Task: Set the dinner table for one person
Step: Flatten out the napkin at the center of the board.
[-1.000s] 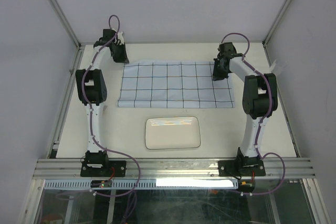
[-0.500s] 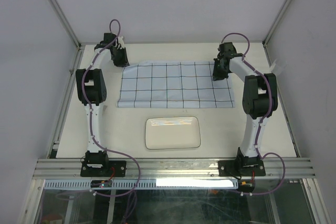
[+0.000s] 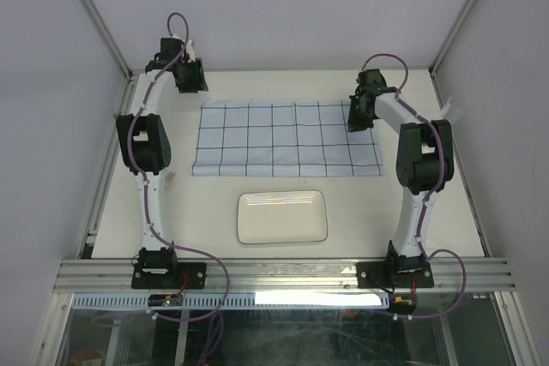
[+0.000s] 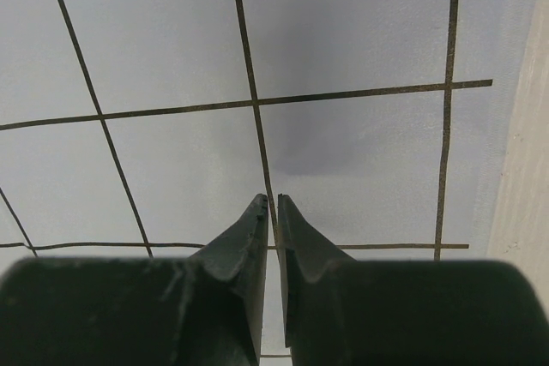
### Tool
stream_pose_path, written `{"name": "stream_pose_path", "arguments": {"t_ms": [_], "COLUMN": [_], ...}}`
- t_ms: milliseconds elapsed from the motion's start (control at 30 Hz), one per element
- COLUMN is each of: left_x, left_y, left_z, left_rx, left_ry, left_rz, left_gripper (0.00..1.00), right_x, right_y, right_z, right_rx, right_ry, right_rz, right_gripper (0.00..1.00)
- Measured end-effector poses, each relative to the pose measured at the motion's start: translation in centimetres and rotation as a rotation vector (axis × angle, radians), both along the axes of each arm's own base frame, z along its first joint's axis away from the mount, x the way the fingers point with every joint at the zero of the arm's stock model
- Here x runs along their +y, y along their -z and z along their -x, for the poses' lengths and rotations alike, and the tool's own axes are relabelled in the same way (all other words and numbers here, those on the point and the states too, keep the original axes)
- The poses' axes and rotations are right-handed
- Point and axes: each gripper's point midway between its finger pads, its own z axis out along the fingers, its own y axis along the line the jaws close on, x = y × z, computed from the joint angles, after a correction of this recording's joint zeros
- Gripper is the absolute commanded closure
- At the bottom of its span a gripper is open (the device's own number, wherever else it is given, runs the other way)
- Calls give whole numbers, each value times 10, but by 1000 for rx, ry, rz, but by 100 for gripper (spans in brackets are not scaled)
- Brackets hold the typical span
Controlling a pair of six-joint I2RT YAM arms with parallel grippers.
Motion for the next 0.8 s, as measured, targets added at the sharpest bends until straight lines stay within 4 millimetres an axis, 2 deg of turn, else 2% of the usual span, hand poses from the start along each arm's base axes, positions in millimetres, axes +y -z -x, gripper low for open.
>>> {"name": "stream_pose_path", "arguments": {"t_ms": [233, 333, 467, 567, 800], "left_x": [6, 4, -6, -18, -52], "left_y": [-68, -83, -85, -82, -52], "left_z": [-10, -12, -12, -13, -3], "left_rx": [-137, -172, -174, -183, -138], "left_ry": [-22, -18, 7, 38, 110], "left_rz": [-17, -3, 43, 78, 139], "left_gripper": [56, 58, 66, 67, 68], "right_x": [-1, -1, -2, -3, -3], "right_y": [0, 1, 0, 0, 0], "right_z": [1, 2, 1, 1, 1], "right_rx": [4, 6, 5, 4, 4], "right_ry": [1, 1, 3, 4, 6], "right_rz": [4, 7, 11, 15, 18], "right_gripper": [88, 88, 88, 88, 88]}}
